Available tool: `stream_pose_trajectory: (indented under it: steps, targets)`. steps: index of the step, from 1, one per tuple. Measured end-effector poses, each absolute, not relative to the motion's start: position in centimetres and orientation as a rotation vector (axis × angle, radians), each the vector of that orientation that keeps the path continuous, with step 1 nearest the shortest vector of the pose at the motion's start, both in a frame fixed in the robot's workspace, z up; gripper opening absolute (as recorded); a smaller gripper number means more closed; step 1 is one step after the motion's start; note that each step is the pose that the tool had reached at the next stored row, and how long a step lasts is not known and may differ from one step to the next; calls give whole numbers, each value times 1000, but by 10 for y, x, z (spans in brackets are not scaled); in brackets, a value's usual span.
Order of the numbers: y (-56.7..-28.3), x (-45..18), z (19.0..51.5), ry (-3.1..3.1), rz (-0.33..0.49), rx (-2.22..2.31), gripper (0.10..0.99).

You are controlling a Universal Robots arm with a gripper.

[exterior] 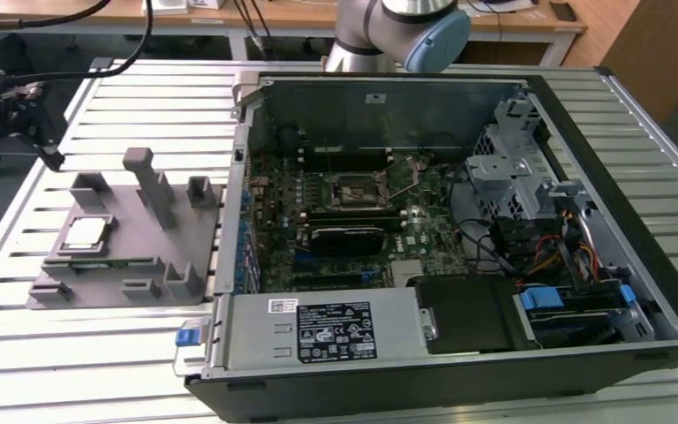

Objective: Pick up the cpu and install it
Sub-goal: 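Pick up the cpu and move it towards the insertion slot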

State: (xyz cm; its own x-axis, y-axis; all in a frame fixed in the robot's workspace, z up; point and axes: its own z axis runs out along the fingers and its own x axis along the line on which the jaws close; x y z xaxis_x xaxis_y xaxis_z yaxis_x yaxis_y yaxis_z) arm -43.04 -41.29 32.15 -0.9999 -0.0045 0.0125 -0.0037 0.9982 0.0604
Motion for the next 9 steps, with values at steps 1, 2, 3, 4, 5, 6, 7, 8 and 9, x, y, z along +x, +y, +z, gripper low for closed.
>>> stream_pose_trajectory:
  steps: [1, 2, 3, 4, 5, 6, 7, 8, 9]
  targets:
    - [-413, -430, 320, -3128, -95, 5, 706]
    - [-413, -430, 319, -3128, -95, 4, 706]
    - [-413, -430, 317, -3128, -95, 1, 706]
    - [-413, -430, 316, -3128, -95, -1, 706]
    - [-413, -430, 316, -3128, -95, -3, 706]
    - [-413, -430, 315, -3128, -95, -3, 706]
    - [-413, -430, 315, -3128, -95, -4, 706]
    - [-413, -430, 315, -3128, -95, -4, 706]
    - [-413, -430, 314, -3128, -95, -4, 706]
